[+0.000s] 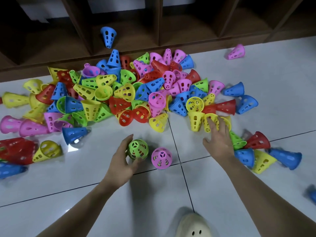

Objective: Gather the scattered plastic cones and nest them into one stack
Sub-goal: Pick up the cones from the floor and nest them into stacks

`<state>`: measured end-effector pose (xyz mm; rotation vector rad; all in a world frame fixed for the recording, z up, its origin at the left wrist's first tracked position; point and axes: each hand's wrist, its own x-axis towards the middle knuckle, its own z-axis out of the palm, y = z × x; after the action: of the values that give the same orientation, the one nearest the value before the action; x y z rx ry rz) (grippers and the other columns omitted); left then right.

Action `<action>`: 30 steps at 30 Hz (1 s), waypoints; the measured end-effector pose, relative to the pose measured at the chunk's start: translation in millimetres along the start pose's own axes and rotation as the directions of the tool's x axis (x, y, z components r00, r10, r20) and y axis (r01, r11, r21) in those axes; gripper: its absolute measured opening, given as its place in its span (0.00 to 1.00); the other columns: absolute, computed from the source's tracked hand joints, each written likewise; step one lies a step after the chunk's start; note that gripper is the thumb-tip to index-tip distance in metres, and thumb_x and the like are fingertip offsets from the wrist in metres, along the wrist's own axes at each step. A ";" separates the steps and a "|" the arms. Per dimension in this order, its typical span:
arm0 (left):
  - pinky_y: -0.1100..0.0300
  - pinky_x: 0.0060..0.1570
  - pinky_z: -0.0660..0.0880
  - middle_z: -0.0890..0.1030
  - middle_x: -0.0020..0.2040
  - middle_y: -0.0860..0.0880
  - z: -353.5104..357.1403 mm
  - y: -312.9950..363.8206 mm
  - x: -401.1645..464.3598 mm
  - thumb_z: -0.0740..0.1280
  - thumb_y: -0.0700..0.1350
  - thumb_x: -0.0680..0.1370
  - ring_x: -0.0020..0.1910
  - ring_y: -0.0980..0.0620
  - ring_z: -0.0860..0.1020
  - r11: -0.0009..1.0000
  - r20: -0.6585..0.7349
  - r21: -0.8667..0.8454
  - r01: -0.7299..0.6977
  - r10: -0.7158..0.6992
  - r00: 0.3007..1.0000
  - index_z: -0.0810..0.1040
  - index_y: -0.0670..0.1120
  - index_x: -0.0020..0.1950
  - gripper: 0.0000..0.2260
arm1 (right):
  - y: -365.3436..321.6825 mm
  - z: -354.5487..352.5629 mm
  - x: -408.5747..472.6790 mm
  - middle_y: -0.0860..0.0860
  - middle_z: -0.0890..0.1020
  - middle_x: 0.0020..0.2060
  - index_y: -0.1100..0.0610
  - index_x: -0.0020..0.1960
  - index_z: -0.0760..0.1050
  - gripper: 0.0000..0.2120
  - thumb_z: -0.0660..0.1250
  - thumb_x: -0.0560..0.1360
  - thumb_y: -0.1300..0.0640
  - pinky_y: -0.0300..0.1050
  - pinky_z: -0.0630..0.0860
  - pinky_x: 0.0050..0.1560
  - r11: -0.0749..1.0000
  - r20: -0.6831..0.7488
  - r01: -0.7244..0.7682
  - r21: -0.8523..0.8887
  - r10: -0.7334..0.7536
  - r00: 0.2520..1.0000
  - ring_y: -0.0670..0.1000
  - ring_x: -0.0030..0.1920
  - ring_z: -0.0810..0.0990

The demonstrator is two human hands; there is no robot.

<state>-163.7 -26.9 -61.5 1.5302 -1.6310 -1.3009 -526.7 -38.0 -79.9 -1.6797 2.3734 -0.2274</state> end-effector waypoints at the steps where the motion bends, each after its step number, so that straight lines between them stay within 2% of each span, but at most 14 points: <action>1: 0.55 0.69 0.71 0.71 0.72 0.54 -2.8 1.0 4.2 0.71 0.52 0.70 0.71 0.56 0.71 0.998 0.023 -0.061 -0.015 0.017 1.000 0.64 0.52 0.77 0.36 | 1.3 -0.3 6.4 0.60 0.59 0.76 0.50 0.79 0.59 0.39 0.72 0.72 0.60 0.62 0.66 0.72 1.000 -0.014 0.009 -0.017 -0.009 1.000 0.64 0.73 0.60; 4: 0.52 0.68 0.70 0.73 0.70 0.49 -12.3 1.4 21.0 0.64 0.45 0.66 0.72 0.50 0.71 0.981 -0.014 -0.186 -0.057 0.055 0.998 0.67 0.48 0.73 0.34 | 6.1 0.1 25.5 0.63 0.69 0.69 0.55 0.74 0.68 0.30 0.70 0.74 0.60 0.63 0.69 0.67 0.998 -0.098 0.048 -0.030 -0.051 0.994 0.66 0.65 0.69; 6: 0.53 0.63 0.73 0.77 0.64 0.49 -18.4 2.7 37.9 0.61 0.40 0.68 0.66 0.50 0.75 0.986 -0.161 -0.156 -0.053 0.028 0.987 0.72 0.47 0.68 0.27 | 5.1 -0.2 31.8 0.64 0.74 0.64 0.58 0.69 0.73 0.23 0.69 0.76 0.55 0.62 0.70 0.65 0.996 -0.149 0.078 0.052 -0.070 0.986 0.67 0.62 0.72; 7: 0.57 0.60 0.74 0.78 0.61 0.49 -21.8 5.8 47.5 0.60 0.39 0.71 0.63 0.50 0.77 0.993 -0.235 -0.115 -0.029 0.001 0.972 0.73 0.47 0.66 0.22 | 1.2 -1.7 31.4 0.62 0.76 0.61 0.59 0.67 0.75 0.22 0.69 0.76 0.52 0.61 0.70 0.65 0.989 -0.168 0.099 0.108 -0.080 0.983 0.66 0.61 0.72; 9: 0.69 0.52 0.73 0.78 0.60 0.50 -29.1 9.3 69.8 0.61 0.44 0.79 0.57 0.55 0.78 0.999 -0.313 -0.028 0.039 -0.046 0.949 0.73 0.47 0.66 0.15 | -15.1 -7.0 21.4 0.58 0.78 0.59 0.57 0.64 0.77 0.19 0.72 0.76 0.51 0.55 0.69 0.64 0.960 -0.220 0.166 0.227 -0.116 0.969 0.61 0.59 0.73; 11: 0.68 0.49 0.74 0.79 0.58 0.49 -35.2 9.9 93.2 0.61 0.51 0.82 0.53 0.56 0.79 0.992 -0.330 -0.013 0.125 -0.122 0.936 0.75 0.45 0.66 0.16 | -39.9 -14.1 2.9 0.54 0.80 0.55 0.57 0.60 0.79 0.17 0.76 0.74 0.54 0.49 0.70 0.61 0.893 -0.248 0.206 0.399 -0.111 0.962 0.56 0.57 0.75; 13: 0.52 0.51 0.77 0.81 0.52 0.44 -39.4 5.4 115.4 0.61 0.58 0.81 0.53 0.45 0.80 0.973 -0.351 -0.037 0.228 -0.227 0.909 0.77 0.41 0.61 0.22 | -66.4 -25.1 -19.5 0.48 0.82 0.51 0.52 0.57 0.80 0.15 0.77 0.72 0.51 0.44 0.73 0.59 0.761 -0.168 0.134 0.634 -0.034 0.985 0.51 0.55 0.79; 15: 0.42 0.50 0.76 0.79 0.42 0.39 -42.2 6.7 132.5 0.63 0.64 0.78 0.49 0.36 0.78 0.939 -0.370 -0.040 0.343 -0.332 0.868 0.75 0.35 0.53 0.29 | -90.7 -39.6 -39.6 0.45 0.84 0.49 0.46 0.55 0.79 0.15 0.76 0.70 0.45 0.43 0.76 0.56 0.598 -0.049 0.039 0.801 0.001 0.999 0.49 0.52 0.81; 17: 0.46 0.50 0.78 0.82 0.39 0.46 -43.3 11.0 145.3 0.68 0.66 0.72 0.45 0.40 0.82 0.910 -0.338 -0.089 0.406 -0.411 0.847 0.79 0.38 0.45 0.29 | -107.9 -52.9 -54.2 0.46 0.84 0.47 0.44 0.54 0.79 0.14 0.75 0.70 0.46 0.45 0.76 0.55 0.527 0.006 0.009 0.850 -0.026 1.000 0.50 0.51 0.82; 20: 0.52 0.54 0.80 0.85 0.46 0.49 -41.8 15.7 159.4 0.76 0.61 0.69 0.46 0.48 0.83 0.878 -0.298 -0.149 0.455 -0.479 0.826 0.82 0.46 0.45 0.19 | -123.0 -65.9 -68.2 0.46 0.85 0.43 0.48 0.54 0.80 0.12 0.77 0.72 0.52 0.50 0.77 0.56 0.472 0.039 0.022 0.881 -0.121 0.992 0.49 0.49 0.83; 23: 0.58 0.41 0.79 0.84 0.45 0.46 -40.5 19.1 158.1 0.80 0.58 0.66 0.41 0.52 0.82 0.829 -0.179 -0.146 0.539 -0.558 0.810 0.82 0.44 0.50 0.22 | -125.9 -62.1 -76.7 0.45 0.83 0.49 0.48 0.56 0.80 0.16 0.75 0.70 0.45 0.44 0.75 0.57 0.549 0.020 0.099 0.830 -0.207 0.978 0.49 0.54 0.81; 26: 0.58 0.41 0.77 0.83 0.42 0.45 -38.0 22.9 141.1 0.81 0.56 0.65 0.39 0.51 0.80 0.820 -0.097 -0.074 0.568 -0.573 0.814 0.82 0.41 0.48 0.22 | -121.4 -49.8 -82.1 0.40 0.80 0.53 0.45 0.56 0.79 0.17 0.75 0.70 0.42 0.37 0.72 0.57 0.645 -0.001 0.193 0.739 -0.285 0.958 0.46 0.58 0.79; 28: 0.61 0.36 0.74 0.82 0.39 0.46 -38.0 24.4 125.8 0.80 0.54 0.67 0.36 0.51 0.78 0.816 -0.066 -0.045 0.576 -0.578 0.813 0.83 0.40 0.45 0.19 | -117.7 -40.3 -86.2 0.38 0.79 0.54 0.41 0.57 0.76 0.18 0.74 0.70 0.41 0.37 0.73 0.58 0.671 0.024 0.214 0.710 -0.327 0.945 0.45 0.59 0.78; 30: 0.66 0.29 0.69 0.79 0.30 0.51 -39.6 26.6 108.6 0.79 0.52 0.69 0.30 0.53 0.75 0.823 -0.054 -0.030 0.568 -0.569 0.821 0.81 0.42 0.38 0.15 | -114.0 -30.8 -90.6 0.38 0.79 0.55 0.41 0.59 0.75 0.19 0.74 0.70 0.42 0.40 0.74 0.59 0.675 0.057 0.212 0.706 -0.353 0.934 0.45 0.59 0.78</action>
<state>-162.2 -144.5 -46.1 2.1284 -1.1505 -1.5312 -402.5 9.4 -12.9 -1.5631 1.5529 -0.8547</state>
